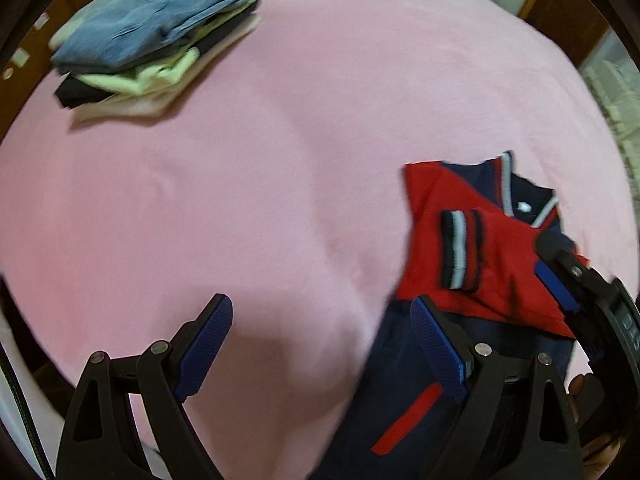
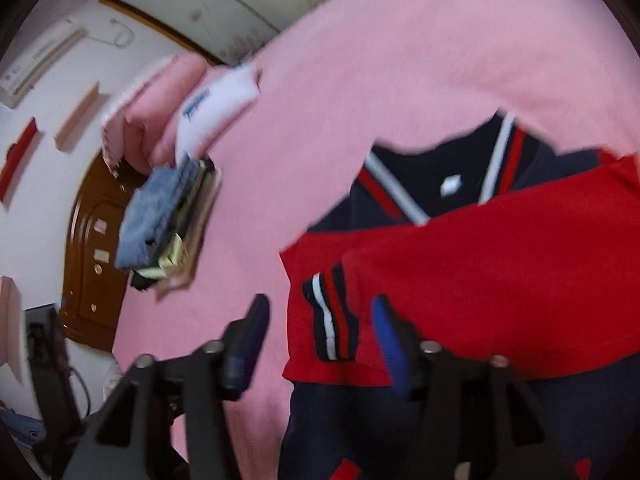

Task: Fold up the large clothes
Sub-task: 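Fold the held sleeve across the jacket chest with the right tool, release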

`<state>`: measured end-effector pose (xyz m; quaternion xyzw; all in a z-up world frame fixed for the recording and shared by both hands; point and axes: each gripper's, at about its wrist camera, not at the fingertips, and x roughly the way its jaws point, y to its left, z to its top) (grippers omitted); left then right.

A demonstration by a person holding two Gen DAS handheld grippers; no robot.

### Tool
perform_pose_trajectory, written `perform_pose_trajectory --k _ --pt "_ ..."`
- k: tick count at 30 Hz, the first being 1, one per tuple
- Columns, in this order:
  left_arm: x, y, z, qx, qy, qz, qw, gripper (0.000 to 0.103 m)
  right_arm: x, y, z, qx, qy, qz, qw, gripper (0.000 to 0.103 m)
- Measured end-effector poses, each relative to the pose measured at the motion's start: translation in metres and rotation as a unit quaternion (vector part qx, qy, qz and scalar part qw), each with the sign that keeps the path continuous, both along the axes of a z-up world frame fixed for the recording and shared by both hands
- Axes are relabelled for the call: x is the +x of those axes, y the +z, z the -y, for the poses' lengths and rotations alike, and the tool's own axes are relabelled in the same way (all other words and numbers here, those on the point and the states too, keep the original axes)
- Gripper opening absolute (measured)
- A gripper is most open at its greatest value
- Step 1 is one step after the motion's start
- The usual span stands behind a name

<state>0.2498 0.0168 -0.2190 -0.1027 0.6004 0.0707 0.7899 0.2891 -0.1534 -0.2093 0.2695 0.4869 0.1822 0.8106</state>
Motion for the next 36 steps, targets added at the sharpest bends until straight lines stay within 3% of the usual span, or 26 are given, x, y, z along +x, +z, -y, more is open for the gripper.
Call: perform_pose_trajectory --k 2,5,6,7,9,10,12,14,16,19,22,23,24,26,29,32,36 --pt "0.008 0.000 0.012 -0.034 -0.026 0.006 0.9991 0.089 -0.005 0.010 0.015 -0.028 -0.023 0.017 0.999 0.061" --pt "0.029 -0.001 0.046 -0.088 -0.081 0.020 0.9926 0.084 -0.002 0.005 0.038 -0.065 -0.029 0.007 0.997 0.060" --pt "0.034 -0.003 0.056 -0.095 -0.093 0.024 0.9909 0.080 0.001 -0.001 0.044 -0.076 -0.026 -0.008 0.997 0.052" --pt "0.042 -0.006 0.068 -0.094 -0.104 0.029 0.9897 0.078 0.006 -0.009 0.050 -0.083 -0.020 -0.023 0.996 0.032" --pt "0.060 -0.017 0.088 -0.085 -0.105 0.034 0.9903 0.068 0.014 -0.028 0.064 -0.074 -0.012 -0.053 0.996 0.008" --pt "0.072 -0.028 0.097 -0.082 -0.099 0.029 0.9913 0.067 0.016 -0.037 0.067 -0.056 -0.010 -0.066 0.996 0.006" --pt "0.088 -0.049 0.107 -0.056 -0.096 -0.004 0.9938 0.057 0.022 -0.054 0.078 -0.022 -0.001 -0.093 0.995 0.002" --pt "0.098 -0.072 0.113 -0.001 -0.095 -0.042 0.9946 0.055 0.023 -0.057 0.085 -0.064 -0.002 -0.090 0.994 0.000" --pt "0.097 -0.082 0.114 0.004 -0.097 -0.033 0.9947 0.056 0.020 -0.052 0.101 -0.112 -0.033 -0.071 0.991 0.000" --pt "0.095 -0.084 0.116 0.011 -0.102 -0.021 0.9945 0.057 0.011 -0.050 0.141 -0.115 -0.126 -0.076 0.982 0.000" --pt "0.097 -0.079 0.116 0.012 -0.090 -0.023 0.9956 0.057 0.002 -0.040 0.165 -0.175 -0.201 -0.069 0.961 0.000" --pt "0.098 -0.076 0.117 0.012 -0.086 -0.023 0.9959 0.057 0.000 -0.036 0.174 -0.173 -0.219 -0.065 0.958 0.000" --pt "0.097 -0.073 0.118 0.014 -0.083 -0.022 0.9962 0.057 -0.001 -0.033 0.181 -0.142 -0.223 -0.057 0.963 0.000" --pt "0.094 -0.065 0.123 0.021 -0.080 -0.014 0.9965 0.057 0.004 -0.026 0.182 -0.089 -0.193 -0.037 0.976 0.001" --pt "0.089 -0.058 0.133 0.019 -0.074 -0.009 0.9970 0.057 0.024 -0.025 0.157 -0.056 -0.084 -0.019 0.995 0.001" --pt "0.086 -0.071 0.133 0.017 -0.052 -0.030 0.9981 0.057 0.043 -0.050 0.133 -0.002 -0.005 -0.071 0.997 0.001" --pt "0.087 -0.074 0.127 0.005 -0.028 -0.027 0.9992 0.060 0.050 -0.065 0.118 -0.074 -0.019 -0.083 0.994 0.000"
